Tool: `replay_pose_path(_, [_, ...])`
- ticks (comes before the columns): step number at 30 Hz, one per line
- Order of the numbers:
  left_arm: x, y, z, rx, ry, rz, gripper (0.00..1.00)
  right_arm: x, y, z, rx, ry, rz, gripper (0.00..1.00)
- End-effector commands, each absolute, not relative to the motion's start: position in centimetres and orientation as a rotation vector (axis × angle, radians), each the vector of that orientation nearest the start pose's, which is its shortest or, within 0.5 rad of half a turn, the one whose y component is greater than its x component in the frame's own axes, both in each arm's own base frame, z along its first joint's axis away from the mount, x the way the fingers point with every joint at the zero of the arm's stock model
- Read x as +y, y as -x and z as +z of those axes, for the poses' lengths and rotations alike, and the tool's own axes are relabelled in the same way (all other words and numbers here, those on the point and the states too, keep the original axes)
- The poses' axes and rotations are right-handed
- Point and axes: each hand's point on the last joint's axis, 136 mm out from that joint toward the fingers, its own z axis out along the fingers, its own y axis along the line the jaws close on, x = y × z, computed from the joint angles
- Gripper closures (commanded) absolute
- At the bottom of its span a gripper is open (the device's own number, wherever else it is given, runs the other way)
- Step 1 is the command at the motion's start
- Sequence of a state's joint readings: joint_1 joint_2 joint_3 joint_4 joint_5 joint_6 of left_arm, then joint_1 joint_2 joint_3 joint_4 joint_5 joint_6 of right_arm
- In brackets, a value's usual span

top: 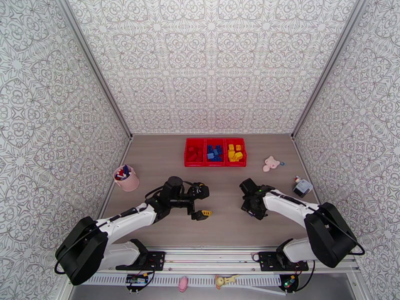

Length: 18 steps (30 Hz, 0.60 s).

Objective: Sort the legos into containers by color

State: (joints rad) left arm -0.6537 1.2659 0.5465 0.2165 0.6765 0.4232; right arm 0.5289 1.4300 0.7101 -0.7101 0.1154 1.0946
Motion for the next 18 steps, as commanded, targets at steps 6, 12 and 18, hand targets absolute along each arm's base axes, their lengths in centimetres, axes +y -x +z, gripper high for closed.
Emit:
replay_pose_path(6, [-29.8, -21.0, 15.0, 1.493, -1.392, -0.836, 0.0, 10.4, -23.2, 2.1, 2.797, -0.845, 0.05, 0.66])
replay_pose_path(12, [-29.7, -21.9, 15.8, 1.498, -1.32, -0.829, 0.0, 10.6, -24.6, 3.7, 2.757, -0.737, 0.077, 0.73])
replay_pose_path(18, [-29.4, -23.7, 16.7, 1.524, -1.207, -0.79, 0.0, 11.9, -27.5, 7.1, 2.652, -0.441, 0.17, 0.73])
